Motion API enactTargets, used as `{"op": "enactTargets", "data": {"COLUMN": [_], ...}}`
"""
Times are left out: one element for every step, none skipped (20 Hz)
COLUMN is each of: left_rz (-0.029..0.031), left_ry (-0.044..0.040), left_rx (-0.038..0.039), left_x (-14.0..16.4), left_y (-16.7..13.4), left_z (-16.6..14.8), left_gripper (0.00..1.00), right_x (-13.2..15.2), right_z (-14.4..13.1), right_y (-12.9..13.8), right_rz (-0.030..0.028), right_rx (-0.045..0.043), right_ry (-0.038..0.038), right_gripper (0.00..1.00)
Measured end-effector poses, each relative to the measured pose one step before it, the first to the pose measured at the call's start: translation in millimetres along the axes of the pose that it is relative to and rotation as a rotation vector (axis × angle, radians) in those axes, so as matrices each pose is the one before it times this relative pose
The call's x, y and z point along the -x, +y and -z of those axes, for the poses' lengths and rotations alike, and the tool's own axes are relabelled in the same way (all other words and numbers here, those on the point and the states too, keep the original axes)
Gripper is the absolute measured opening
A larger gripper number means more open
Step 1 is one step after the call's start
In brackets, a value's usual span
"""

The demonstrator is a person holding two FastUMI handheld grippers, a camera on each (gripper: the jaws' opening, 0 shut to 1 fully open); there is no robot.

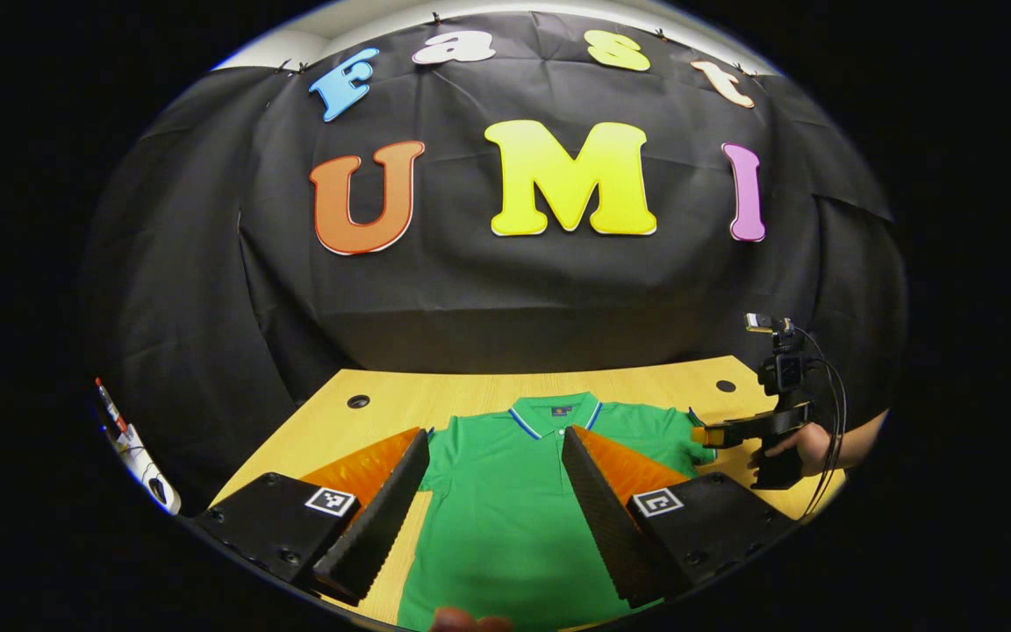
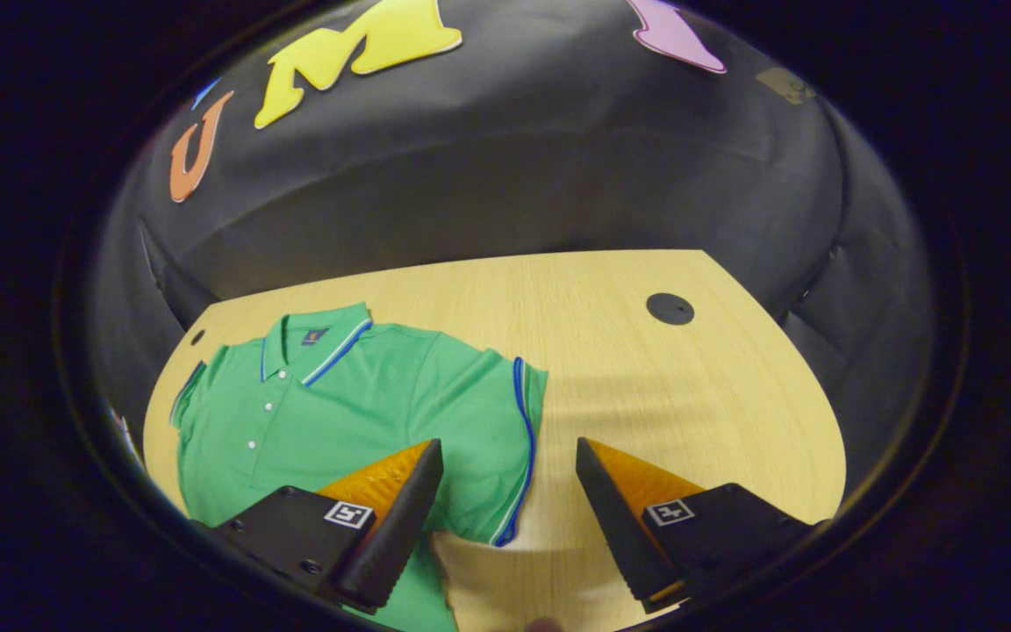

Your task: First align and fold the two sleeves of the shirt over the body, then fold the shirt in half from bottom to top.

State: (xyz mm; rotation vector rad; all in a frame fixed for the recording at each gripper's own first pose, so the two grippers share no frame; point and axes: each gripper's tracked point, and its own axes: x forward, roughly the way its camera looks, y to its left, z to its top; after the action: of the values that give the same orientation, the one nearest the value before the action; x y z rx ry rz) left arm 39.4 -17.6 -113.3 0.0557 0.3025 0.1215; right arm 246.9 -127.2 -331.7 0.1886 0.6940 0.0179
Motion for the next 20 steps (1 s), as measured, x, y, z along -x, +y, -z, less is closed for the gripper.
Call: {"op": "enactTargets", "data": {"left_rz": [-0.00377,-0.00484,-0.00323,-0.00404,-0.00199,-0.00081,-0.00063,-0.00020,0.00237,0.00395,0.00500,0.00278,0.00120,0.00027,-0.00069,-0.00135,-0.00370,-0.00308,-0.00622,-0.00548], "left_ry": [0.00809,0.00667,0.00880,0.01114,0.00893,0.00435,0.00464,0.00412,0.00454,0.00635,0.00936,0.00526,-0.00246,-0.00311,-0.00203,-0.00009,0.00105,0.00325,0.00570,0.00658], "left_rx": [0.00456,0.00684,0.00840,0.00587,0.00385,0.00017,-0.00436,-0.00573,-0.00541,-0.00143,0.00193,0.00396,0.00205,-0.00174,-0.00297,-0.00092,-0.00013,0.00267,0.00507,0.00997], "left_x": [-0.79,-1.61,-1.99,-1.61,-2.63,-1.13,-1.02,-1.48,-2.67,-0.74,-0.48,-1.69,0.54,0.77,0.17,-0.46,-0.08,1.35,0.30,0.69], "left_y": [1.78,0.98,0.13,-0.35,-0.47,-0.41,-1.46,-0.95,-0.91,-2.36,-1.60,-1.75,0.34,-0.16,1.01,1.12,1.30,2.53,2.63,2.28], "left_z": [2.98,2.78,1.83,4.66,3.54,2.00,2.10,1.62,4.05,1.90,2.86,1.17,-0.74,-1.28,-0.58,0.68,0.89,2.14,3.61,3.18], "left_gripper": [0.98,0.98,0.98,0.98,0.98,0.99,0.99,0.99,0.99,0.99,0.99,0.99,0.99,0.99,0.99,0.99,0.99,0.99,0.99,0.99], "right_x": [-4.24,-5.56,-3.26,-3.82,-3.66,-3.83,8.33,-12.65,-0.47,0.83,-5.61,8.31,-6.79,4.28,0.58,2.76,3.42,3.88,5.74,5.27], "right_z": [-0.95,-0.74,-1.51,0.07,-0.22,2.54,-2.64,2.88,-1.31,0.29,-5.20,1.58,-0.08,0.18,-1.67,-2.33,-6.65,-7.56,-9.24,-5.71], "right_y": [-0.50,-1.17,-1.91,-0.82,-0.97,-0.56,-2.51,-4.02,1.33,0.96,0.00,2.52,-0.89,0.10,-0.45,-1.17,-0.66,-0.20,3.90,5.12], "right_rz": [0.00392,0.00626,0.00608,0.00307,0.00422,0.00189,0.01033,0.02121,-0.00208,0.00245,-0.01069,-0.00407,-0.00029,-0.00542,-0.00314,-0.00379,-0.00106,-0.00001,-0.00919,-0.01232], "right_rx": [-0.00028,0.00437,0.00758,-0.00033,-0.00600,-0.00457,0.01028,0.01607,0.00606,0.00430,0.00507,-0.00324,-0.00610,-0.00895,-0.01063,-0.01234,-0.00451,-0.00315,-0.00093,-0.00138], "right_ry": [0.00018,-0.00249,-0.00057,0.00168,0.00591,0.01265,-0.00799,0.00952,-0.00674,0.00680,-0.00996,0.00484,0.00130,0.00215,0.00021,-0.00527,-0.02170,-0.02595,-0.02193,-0.01198], "right_gripper": [0.96,0.94,0.94,0.95,0.82,0.80,0.80,0.63,0.46,0.30,0.25,0.16,0.06,0.05,0.05,0.06,0.05,0.06,0.06,0.06]}}
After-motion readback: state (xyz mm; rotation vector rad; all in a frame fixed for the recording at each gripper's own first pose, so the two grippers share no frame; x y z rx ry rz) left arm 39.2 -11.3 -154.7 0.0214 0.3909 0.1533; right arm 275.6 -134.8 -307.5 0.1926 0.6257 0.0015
